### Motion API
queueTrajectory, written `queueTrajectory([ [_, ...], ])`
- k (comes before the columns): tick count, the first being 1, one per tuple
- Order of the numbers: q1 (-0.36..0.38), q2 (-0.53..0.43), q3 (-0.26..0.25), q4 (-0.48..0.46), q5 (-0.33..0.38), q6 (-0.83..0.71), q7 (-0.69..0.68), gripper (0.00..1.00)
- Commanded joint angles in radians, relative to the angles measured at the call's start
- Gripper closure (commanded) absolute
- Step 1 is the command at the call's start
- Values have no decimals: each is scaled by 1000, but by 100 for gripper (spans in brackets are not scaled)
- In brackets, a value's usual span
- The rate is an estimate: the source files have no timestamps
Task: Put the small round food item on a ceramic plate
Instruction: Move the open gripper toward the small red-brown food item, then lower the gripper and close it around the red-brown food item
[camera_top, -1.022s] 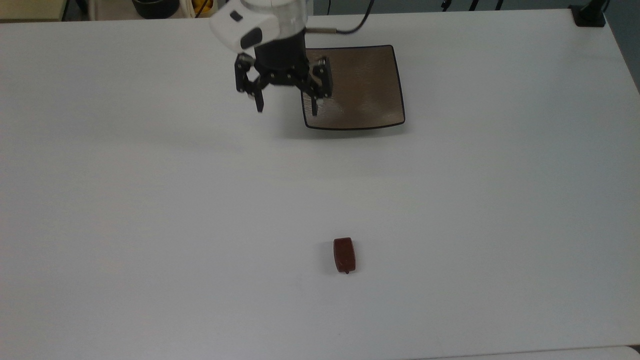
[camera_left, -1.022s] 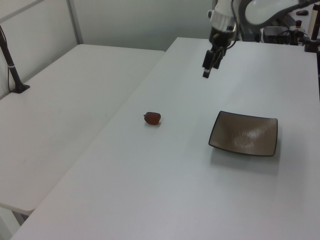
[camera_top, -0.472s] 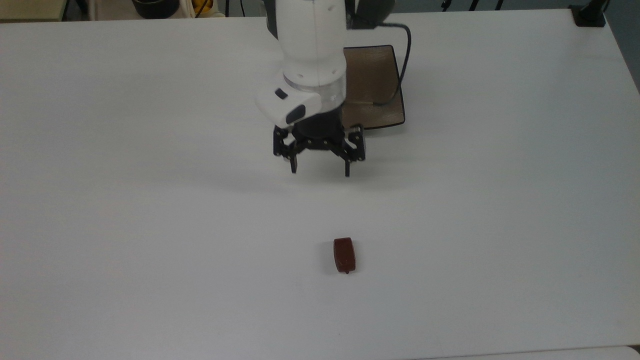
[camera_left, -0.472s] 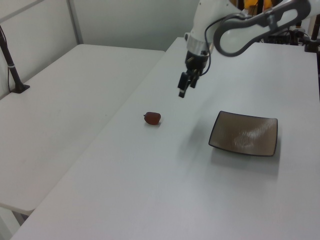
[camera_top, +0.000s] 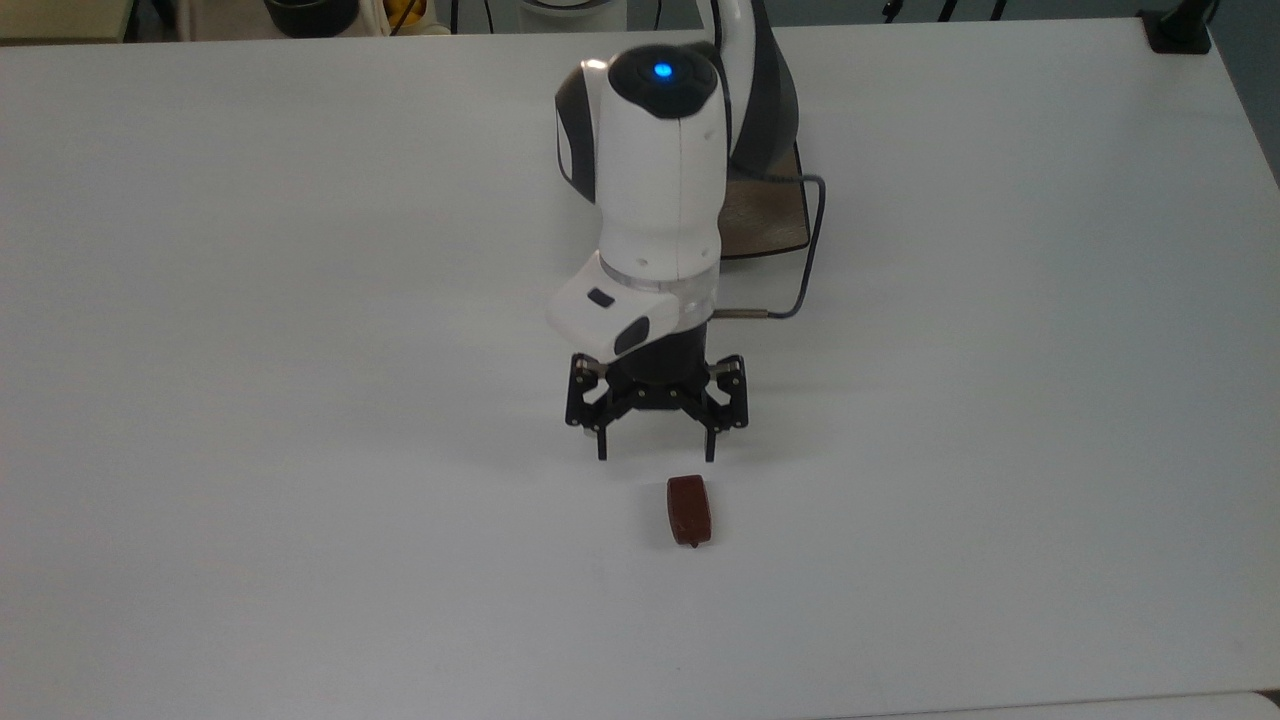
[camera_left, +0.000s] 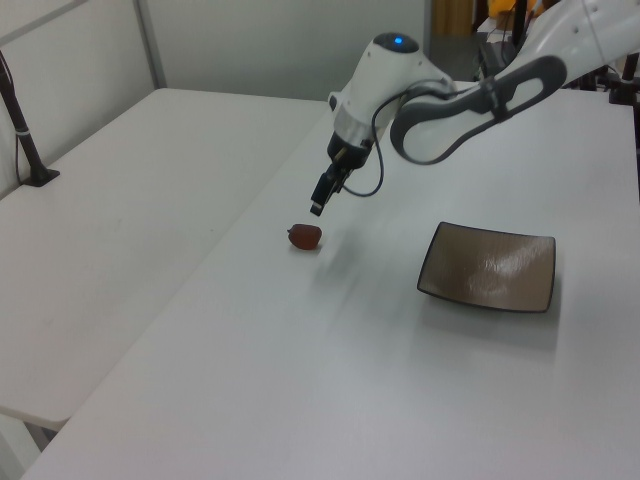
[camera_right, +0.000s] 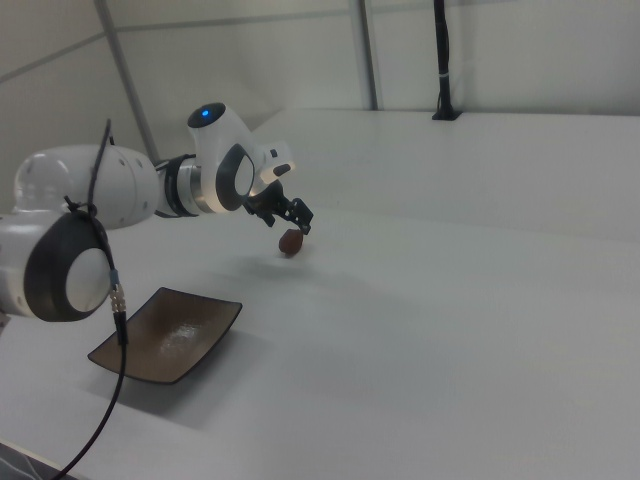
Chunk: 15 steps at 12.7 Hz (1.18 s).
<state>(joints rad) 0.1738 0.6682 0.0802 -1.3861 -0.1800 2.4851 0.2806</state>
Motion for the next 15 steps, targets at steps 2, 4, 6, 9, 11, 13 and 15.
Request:
queueTrajectory([
  [2,3,195,50,176,-172,73,105,0],
  [4,1,218,58,179,-234,118,158,0],
  [6,3,229,58,179,-265,127,160,4],
  [9,1,226,59,171,-294,129,238,82],
  [11,3,222,62,168,-303,127,242,85],
  [13,1,199,66,162,-299,117,242,85],
  [15,-2,156,67,128,-292,79,244,84],
])
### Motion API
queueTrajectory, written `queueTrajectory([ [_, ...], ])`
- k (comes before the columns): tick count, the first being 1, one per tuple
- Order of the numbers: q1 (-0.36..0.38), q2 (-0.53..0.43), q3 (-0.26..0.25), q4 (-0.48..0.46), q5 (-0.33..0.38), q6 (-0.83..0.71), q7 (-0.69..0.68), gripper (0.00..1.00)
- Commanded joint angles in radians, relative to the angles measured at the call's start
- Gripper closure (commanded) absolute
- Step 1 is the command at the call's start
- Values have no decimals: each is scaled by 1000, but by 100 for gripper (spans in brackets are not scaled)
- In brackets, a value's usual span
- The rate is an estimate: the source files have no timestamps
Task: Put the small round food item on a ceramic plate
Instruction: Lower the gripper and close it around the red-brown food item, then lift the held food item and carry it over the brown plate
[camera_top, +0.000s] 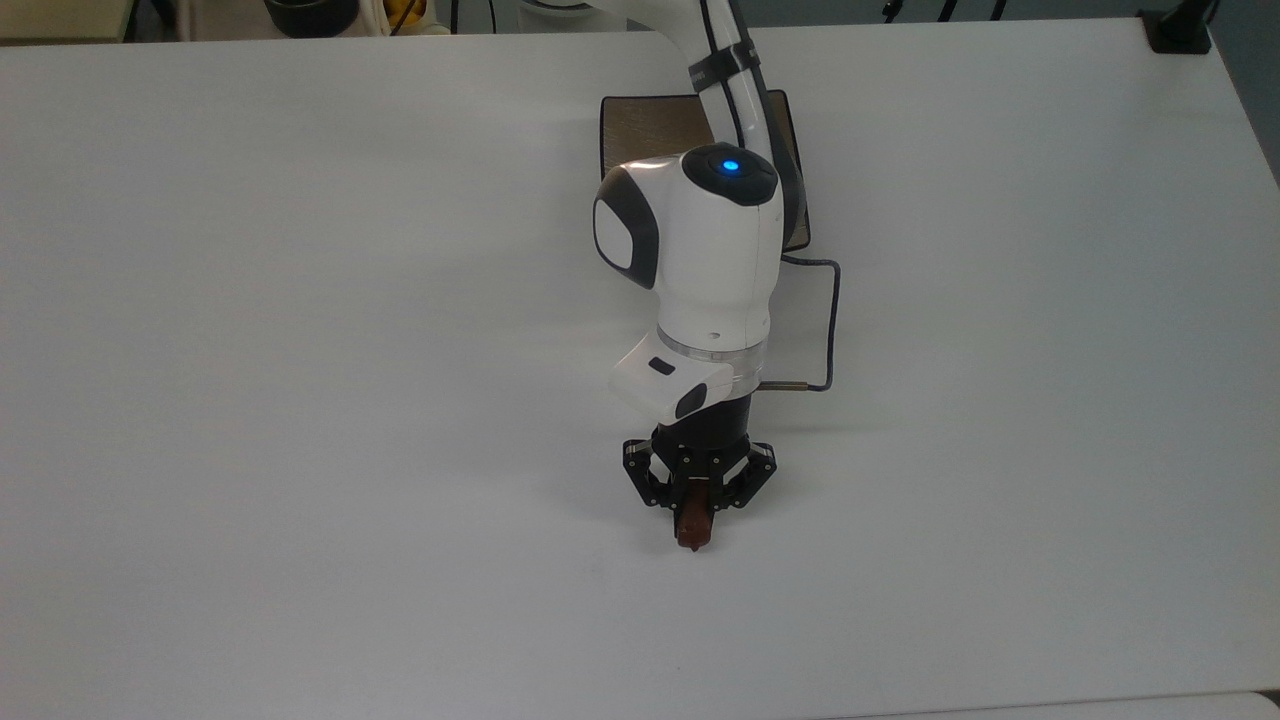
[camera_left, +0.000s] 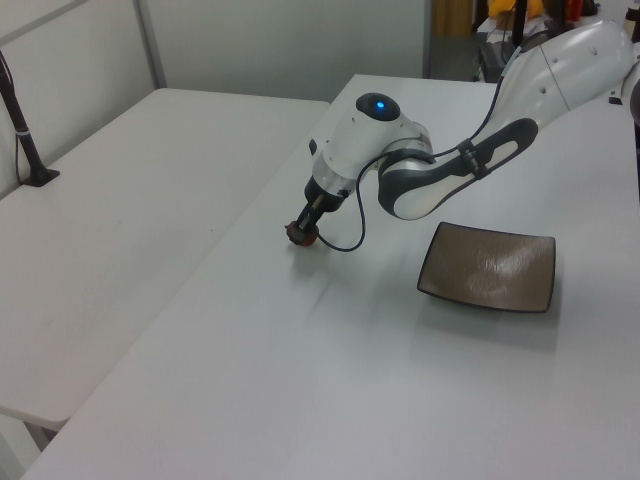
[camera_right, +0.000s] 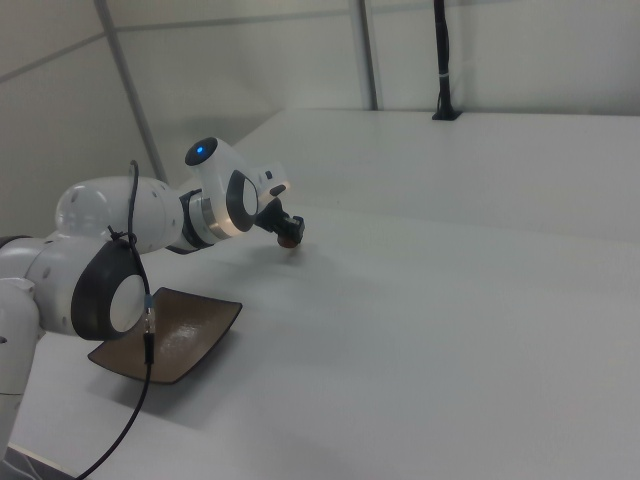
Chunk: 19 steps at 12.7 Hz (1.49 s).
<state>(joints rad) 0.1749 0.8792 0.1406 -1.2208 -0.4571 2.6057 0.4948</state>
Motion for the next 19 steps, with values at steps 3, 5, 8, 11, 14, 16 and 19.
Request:
queueTrajectory([
  [3,-26,-150,42,-113,-2,-174,27,84],
  [5,-26,-239,42,-201,56,-216,-1,84],
  [8,-55,-363,42,-288,223,-363,-193,84],
  [11,-66,-503,25,-382,366,-508,-385,84],
  [14,-80,-661,13,-517,446,-659,-575,84],
  [16,-80,-707,13,-540,465,-748,-623,84],
  [19,-69,-724,14,-566,468,-834,-633,54],
])
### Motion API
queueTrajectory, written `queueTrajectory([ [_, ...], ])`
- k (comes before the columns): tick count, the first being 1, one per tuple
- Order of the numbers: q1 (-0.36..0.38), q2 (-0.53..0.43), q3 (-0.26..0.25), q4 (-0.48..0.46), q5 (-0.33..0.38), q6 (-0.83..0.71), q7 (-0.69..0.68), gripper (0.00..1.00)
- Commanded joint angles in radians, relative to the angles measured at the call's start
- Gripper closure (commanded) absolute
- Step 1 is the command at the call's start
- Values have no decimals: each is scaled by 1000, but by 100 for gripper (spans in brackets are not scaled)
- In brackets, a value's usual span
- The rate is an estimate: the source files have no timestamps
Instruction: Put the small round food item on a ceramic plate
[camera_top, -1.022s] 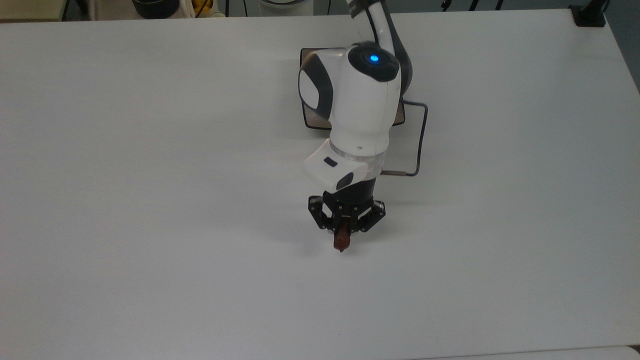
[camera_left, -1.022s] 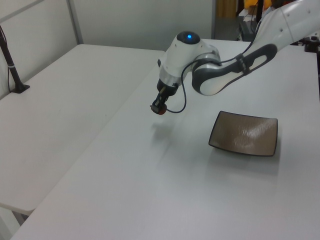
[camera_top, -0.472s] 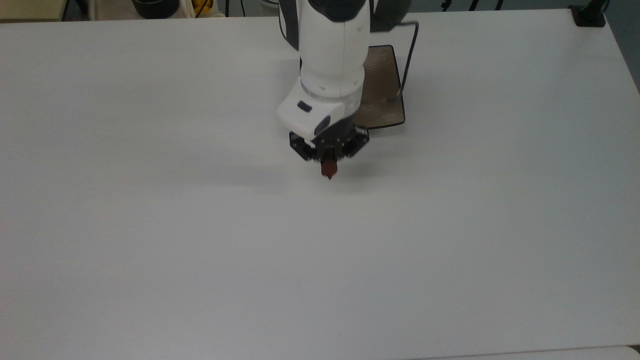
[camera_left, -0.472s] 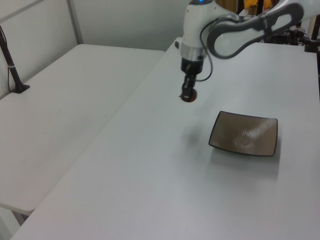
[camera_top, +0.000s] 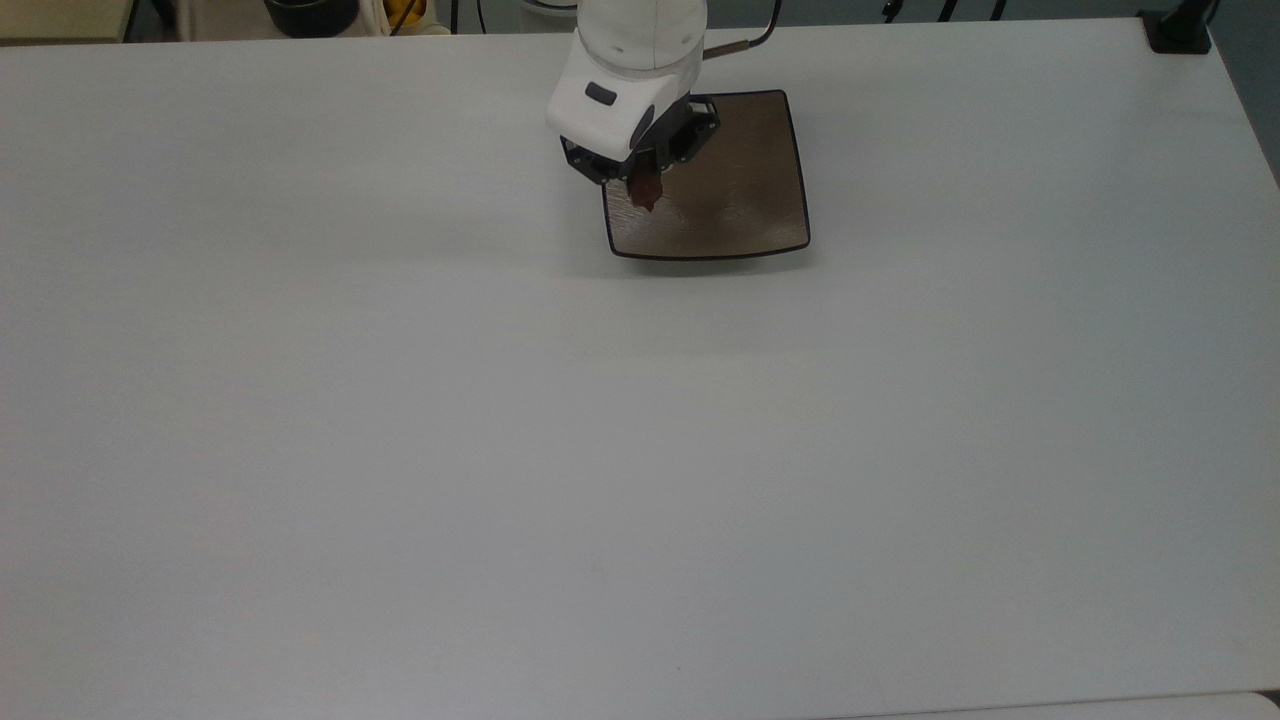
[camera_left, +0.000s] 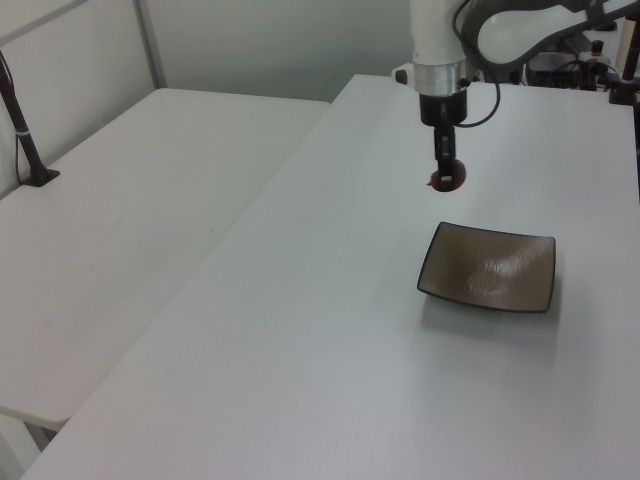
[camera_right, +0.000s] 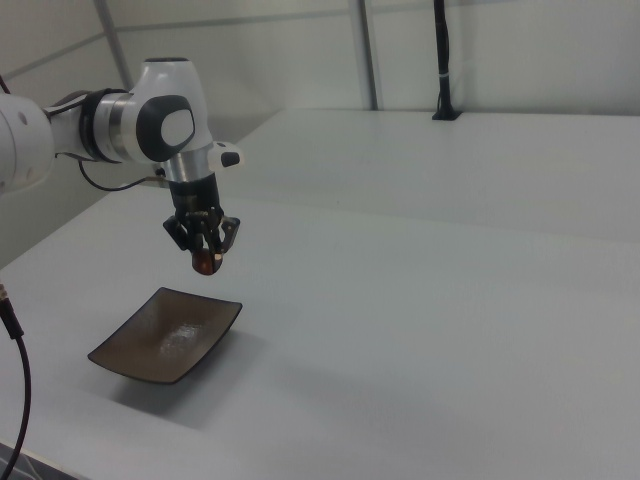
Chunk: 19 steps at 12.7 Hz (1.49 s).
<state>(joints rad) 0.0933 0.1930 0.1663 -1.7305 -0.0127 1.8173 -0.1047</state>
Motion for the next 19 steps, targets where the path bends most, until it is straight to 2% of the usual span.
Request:
queueTrajectory([
  [1,14,-38,-10,-54,23,-70,-33,33],
  [2,16,-40,-5,-46,23,-104,-35,0],
  [8,26,-47,-4,-41,23,-134,-30,0],
  [10,29,-76,-4,-40,28,-200,-15,0],
  [12,28,-144,-7,-43,86,-239,125,0],
  [13,25,-167,-8,-46,88,-224,216,0],
  [15,22,-176,-10,-44,82,-149,311,0],
  [17,5,-181,-19,-88,60,-39,335,0],
  [19,-3,-181,-56,-142,39,77,324,0],
])
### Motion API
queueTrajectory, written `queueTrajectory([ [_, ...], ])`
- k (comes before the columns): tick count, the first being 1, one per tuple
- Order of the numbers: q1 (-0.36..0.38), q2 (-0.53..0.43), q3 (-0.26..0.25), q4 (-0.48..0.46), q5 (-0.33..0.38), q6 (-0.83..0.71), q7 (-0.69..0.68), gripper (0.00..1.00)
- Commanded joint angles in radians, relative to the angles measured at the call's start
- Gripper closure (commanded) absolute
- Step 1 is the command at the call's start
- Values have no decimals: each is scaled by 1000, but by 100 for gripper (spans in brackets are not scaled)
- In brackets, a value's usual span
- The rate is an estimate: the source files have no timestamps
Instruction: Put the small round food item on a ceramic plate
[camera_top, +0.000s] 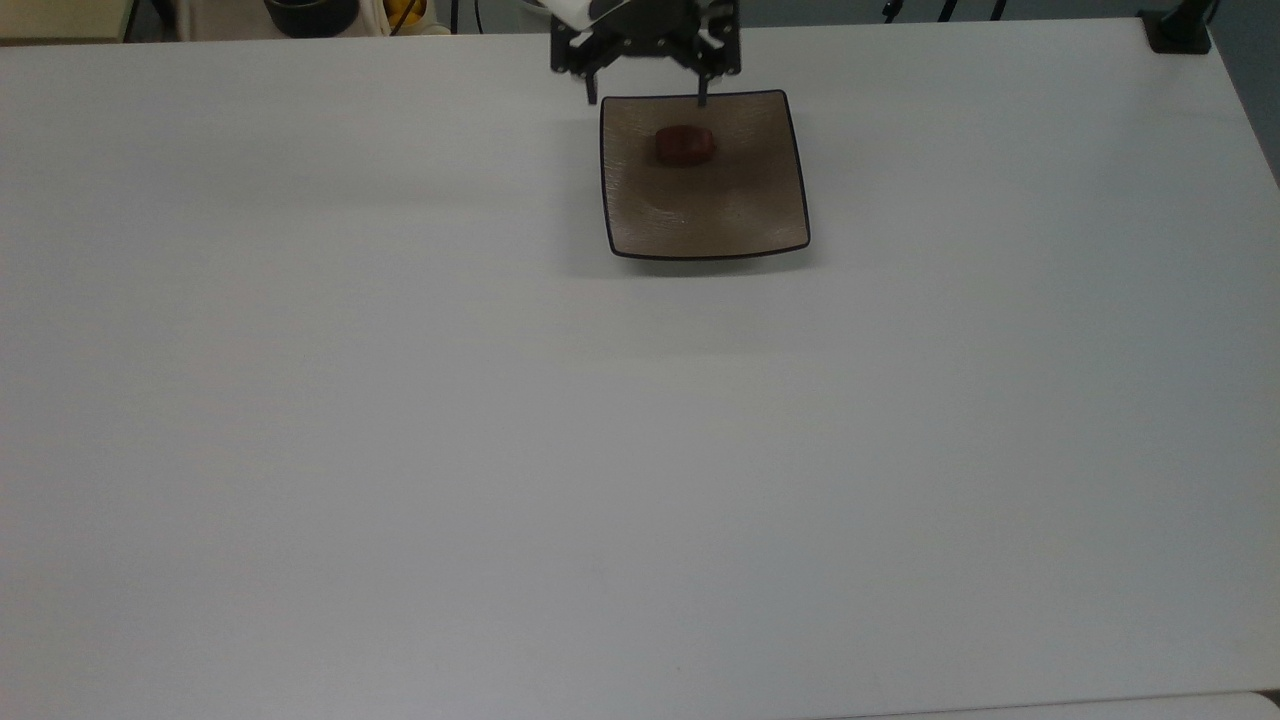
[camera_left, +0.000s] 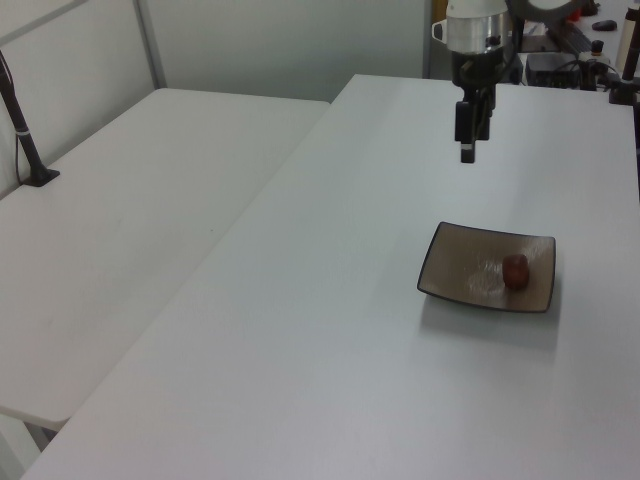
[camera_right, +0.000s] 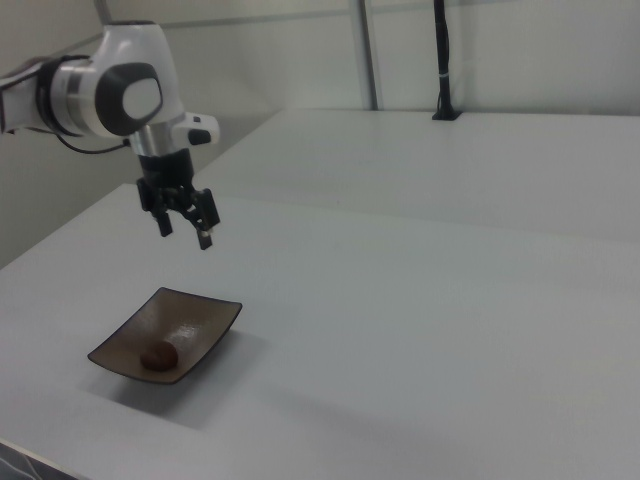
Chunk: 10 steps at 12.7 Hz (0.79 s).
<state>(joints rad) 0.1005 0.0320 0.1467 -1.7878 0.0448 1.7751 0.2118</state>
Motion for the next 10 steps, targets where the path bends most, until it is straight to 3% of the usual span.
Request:
queueTrajectory([
  [1,-13,-18,-51,-88,-45,122,-17,0],
  [5,-21,-15,-102,-88,-59,170,-100,0],
  [10,-19,-3,-107,-88,-57,198,-103,0],
])
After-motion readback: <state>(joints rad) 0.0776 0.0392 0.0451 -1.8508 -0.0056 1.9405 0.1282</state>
